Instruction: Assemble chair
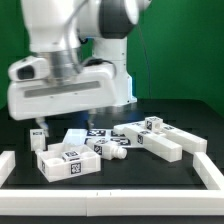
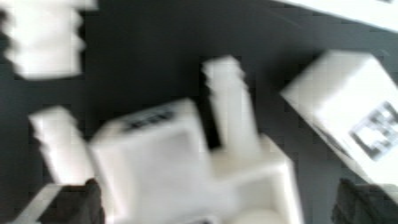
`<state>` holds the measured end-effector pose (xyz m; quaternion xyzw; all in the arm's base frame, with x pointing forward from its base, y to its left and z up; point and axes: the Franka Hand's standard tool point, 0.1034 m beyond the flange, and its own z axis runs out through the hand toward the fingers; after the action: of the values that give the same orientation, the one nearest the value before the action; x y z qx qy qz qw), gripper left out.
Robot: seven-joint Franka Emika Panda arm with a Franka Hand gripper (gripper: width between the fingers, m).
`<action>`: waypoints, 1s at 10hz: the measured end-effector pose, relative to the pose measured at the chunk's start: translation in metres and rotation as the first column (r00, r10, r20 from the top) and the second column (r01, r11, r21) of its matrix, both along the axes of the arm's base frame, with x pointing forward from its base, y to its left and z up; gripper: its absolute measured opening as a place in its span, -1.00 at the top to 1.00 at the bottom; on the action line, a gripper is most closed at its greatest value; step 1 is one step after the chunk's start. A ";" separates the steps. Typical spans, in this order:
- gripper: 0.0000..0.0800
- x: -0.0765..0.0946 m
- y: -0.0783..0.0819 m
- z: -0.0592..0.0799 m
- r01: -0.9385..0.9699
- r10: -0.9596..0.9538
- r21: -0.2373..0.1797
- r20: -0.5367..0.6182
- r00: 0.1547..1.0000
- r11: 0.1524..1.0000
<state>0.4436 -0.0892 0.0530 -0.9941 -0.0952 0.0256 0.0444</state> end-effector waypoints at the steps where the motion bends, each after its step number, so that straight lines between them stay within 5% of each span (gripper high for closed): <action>1: -0.62 0.014 0.039 -0.003 -0.055 0.055 0.003 0.004 0.998 0.998; 3: -0.62 0.014 0.063 -0.006 -0.141 0.141 -0.002 -0.003 0.990 0.990; 6: -0.62 0.014 0.066 -0.005 -0.159 0.159 -0.009 0.007 0.987 0.987; 10: -0.62 -0.011 0.067 -0.018 -0.338 0.339 -0.032 0.047 0.940 0.941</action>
Offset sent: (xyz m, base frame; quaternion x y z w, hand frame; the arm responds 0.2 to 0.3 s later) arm 0.0000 0.0000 0.0000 0.0000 0.0000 0.0000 1.0000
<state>0.4328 -0.0218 0.0354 -0.9638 -0.2654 0.0083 0.0251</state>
